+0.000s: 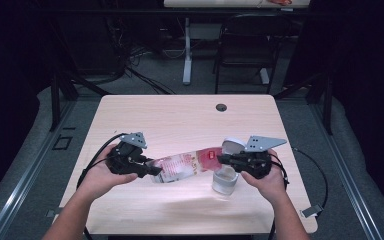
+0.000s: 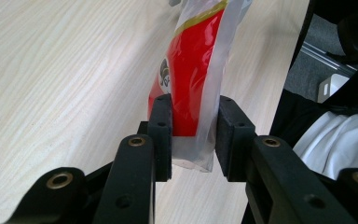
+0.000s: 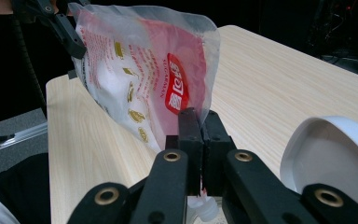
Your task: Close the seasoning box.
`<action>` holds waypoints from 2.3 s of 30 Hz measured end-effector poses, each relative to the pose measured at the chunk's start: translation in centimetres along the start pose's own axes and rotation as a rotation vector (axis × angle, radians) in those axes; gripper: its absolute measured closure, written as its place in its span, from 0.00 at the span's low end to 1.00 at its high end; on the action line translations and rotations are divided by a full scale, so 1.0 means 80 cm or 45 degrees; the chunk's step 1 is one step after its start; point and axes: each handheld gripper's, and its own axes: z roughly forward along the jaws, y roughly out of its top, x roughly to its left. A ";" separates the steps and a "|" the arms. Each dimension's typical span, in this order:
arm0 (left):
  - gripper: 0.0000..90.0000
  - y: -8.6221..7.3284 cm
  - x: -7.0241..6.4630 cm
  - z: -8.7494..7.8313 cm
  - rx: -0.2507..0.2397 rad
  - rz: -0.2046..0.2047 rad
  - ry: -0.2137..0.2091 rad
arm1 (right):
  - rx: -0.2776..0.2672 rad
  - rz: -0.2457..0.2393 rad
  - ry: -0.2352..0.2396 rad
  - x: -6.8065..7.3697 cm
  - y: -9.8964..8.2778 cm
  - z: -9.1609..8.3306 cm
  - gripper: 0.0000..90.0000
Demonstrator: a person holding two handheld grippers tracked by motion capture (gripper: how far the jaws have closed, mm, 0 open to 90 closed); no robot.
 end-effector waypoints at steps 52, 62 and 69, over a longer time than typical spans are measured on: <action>0.79 0.032 0.001 -0.014 0.002 0.041 0.010 | -0.011 0.023 -0.037 -0.002 -0.006 -0.007 0.99; 0.79 0.037 -0.001 -0.016 0.001 0.045 0.010 | -0.007 0.027 -0.039 -0.003 -0.007 -0.009 0.99; 0.79 0.040 -0.001 -0.017 0.003 0.050 0.014 | -0.013 0.031 -0.039 -0.004 -0.007 -0.009 0.99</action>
